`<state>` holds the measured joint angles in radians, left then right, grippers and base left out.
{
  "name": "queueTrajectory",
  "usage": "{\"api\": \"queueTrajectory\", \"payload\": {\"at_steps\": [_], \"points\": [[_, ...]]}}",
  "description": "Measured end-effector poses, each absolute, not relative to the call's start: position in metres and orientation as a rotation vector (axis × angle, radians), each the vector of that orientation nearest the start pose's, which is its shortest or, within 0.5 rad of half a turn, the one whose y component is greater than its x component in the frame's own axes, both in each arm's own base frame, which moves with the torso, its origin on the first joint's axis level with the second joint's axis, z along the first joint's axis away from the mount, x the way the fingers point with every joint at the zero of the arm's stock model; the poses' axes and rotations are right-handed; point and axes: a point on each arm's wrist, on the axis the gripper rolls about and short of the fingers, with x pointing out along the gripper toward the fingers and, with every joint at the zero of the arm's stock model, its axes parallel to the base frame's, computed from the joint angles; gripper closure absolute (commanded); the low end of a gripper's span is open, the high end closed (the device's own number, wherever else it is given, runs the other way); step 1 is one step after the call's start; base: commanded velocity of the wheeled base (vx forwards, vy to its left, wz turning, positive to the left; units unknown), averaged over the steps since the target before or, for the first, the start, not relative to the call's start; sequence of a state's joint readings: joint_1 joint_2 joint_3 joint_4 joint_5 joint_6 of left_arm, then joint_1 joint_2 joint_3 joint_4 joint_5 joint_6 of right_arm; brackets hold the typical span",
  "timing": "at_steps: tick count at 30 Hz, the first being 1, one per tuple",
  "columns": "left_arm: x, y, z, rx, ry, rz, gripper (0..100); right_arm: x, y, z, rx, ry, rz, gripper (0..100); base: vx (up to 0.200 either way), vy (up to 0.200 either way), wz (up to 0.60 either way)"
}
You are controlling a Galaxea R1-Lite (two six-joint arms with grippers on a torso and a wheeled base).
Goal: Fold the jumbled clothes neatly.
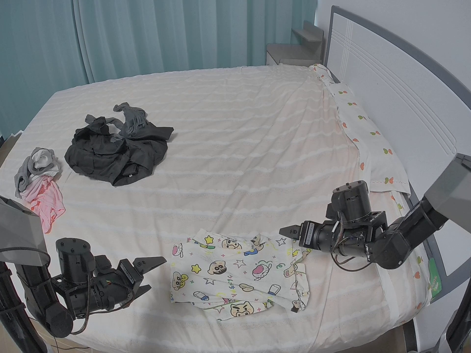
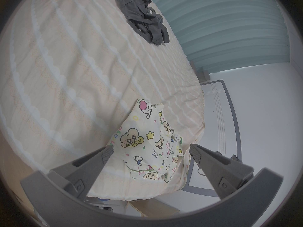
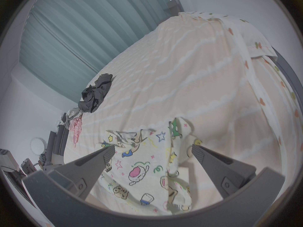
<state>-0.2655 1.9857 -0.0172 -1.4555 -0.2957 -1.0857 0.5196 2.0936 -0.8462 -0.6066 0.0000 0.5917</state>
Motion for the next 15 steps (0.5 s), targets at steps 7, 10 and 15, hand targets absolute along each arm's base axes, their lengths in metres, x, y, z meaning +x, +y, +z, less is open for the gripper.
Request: {"api": "queueTrajectory", "payload": {"at_steps": [7, 10, 15], "points": [[0.202, -0.062, 0.034, -1.038, 0.765, -0.212, 0, 0.326, 0.194, 0.04, 0.369, 0.771, 0.347, 0, 0.0, 0.0, 0.0], [0.202, -0.062, 0.034, -1.038, 0.766, -0.211, 0, 0.328, 0.199, 0.036, 0.36, 0.775, 0.358, 0, 0.0, 0.0, 0.0], [0.202, -0.062, 0.034, -1.038, 0.766, -0.211, 0, 0.33, 0.203, 0.028, 0.331, 0.785, 0.37, 0, 0.0, 0.0, 0.0]]}}
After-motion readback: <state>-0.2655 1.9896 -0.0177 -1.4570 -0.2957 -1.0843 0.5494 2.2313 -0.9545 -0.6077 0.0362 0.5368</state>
